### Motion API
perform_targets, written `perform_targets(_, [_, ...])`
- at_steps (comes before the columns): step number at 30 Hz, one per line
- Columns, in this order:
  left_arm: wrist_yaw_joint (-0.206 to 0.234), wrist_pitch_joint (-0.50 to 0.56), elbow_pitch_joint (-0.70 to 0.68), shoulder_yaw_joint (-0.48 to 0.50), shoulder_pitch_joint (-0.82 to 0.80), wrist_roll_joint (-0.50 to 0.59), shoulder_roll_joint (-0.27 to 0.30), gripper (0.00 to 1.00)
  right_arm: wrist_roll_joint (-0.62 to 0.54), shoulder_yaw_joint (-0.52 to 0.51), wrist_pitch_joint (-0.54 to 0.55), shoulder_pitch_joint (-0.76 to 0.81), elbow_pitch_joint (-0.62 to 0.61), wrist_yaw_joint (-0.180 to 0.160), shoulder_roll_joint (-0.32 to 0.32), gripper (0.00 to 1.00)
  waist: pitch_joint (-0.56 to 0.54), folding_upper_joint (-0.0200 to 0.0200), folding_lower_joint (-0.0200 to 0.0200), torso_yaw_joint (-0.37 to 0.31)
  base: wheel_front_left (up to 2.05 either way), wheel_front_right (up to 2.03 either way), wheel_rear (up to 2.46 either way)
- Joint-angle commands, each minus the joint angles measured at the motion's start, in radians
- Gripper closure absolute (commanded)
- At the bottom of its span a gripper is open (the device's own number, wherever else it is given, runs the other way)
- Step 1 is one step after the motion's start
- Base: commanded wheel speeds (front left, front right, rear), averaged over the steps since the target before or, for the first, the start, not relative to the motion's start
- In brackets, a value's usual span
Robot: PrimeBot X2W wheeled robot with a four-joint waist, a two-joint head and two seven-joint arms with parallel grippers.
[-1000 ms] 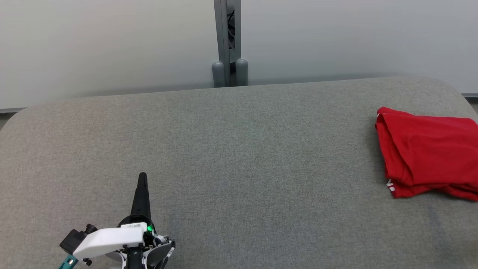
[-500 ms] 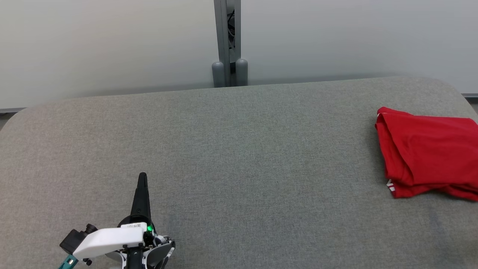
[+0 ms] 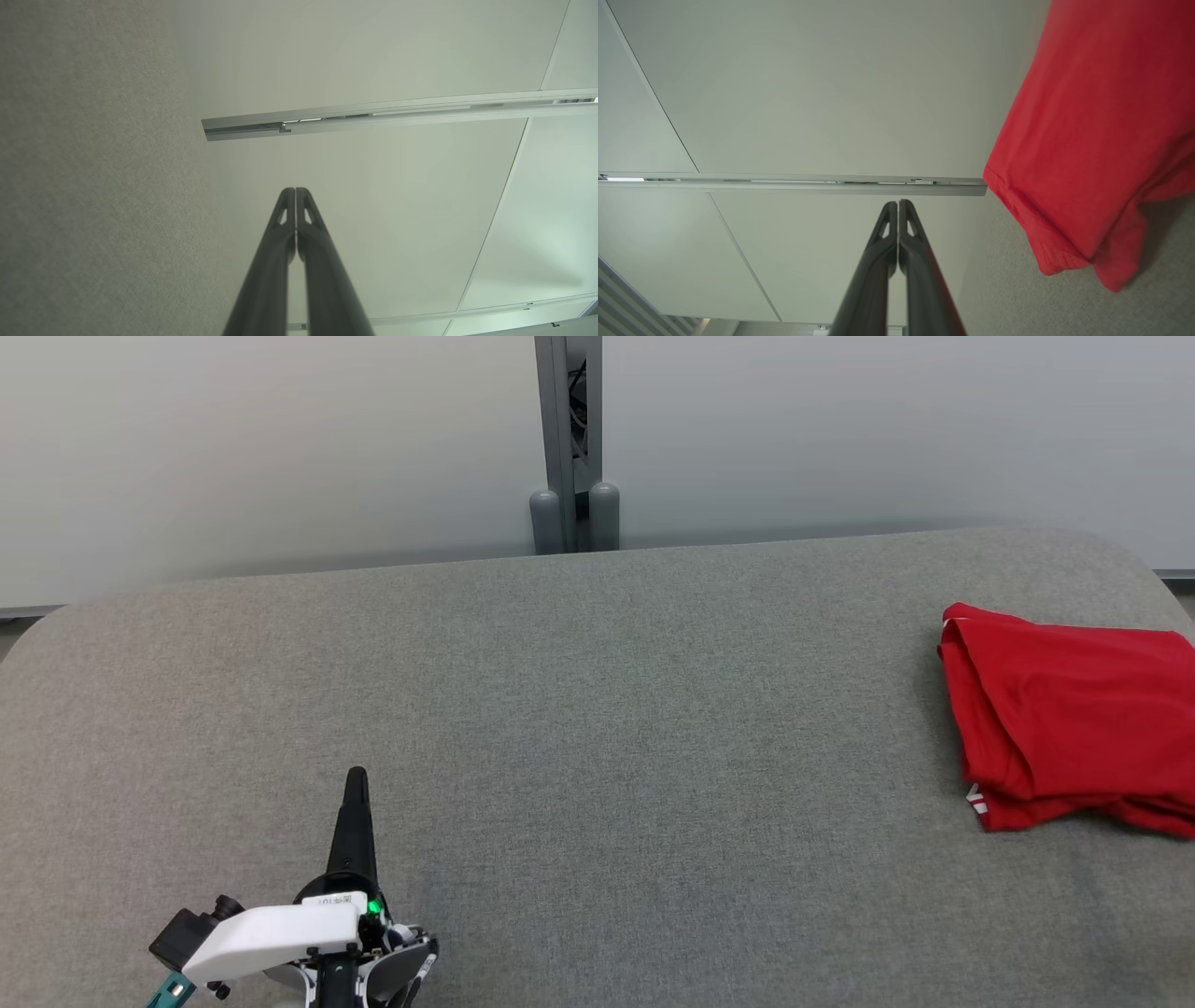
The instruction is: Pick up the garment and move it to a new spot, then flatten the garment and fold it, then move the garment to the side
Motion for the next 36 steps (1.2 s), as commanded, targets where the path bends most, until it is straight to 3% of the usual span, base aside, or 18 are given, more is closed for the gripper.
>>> perform_targets(1, [-0.003, -0.001, -0.001, 0.002, -0.018, -0.002, 0.002, 1.0, 0.005, 0.001, 0.002, -0.002, 0.005, 0.001, -0.008, 1.0, 0.0, 0.0, 0.0, 0.0, 0.0, 0.0, 0.0])
perform_targets(36, [-0.003, -0.001, -0.001, 0.002, -0.018, -0.002, 0.002, 1.0, 0.005, 0.001, 0.002, -0.002, 0.005, 0.001, -0.008, 1.0, 0.0, 0.0, 0.0, 0.0, 0.0, 0.0, 0.0])
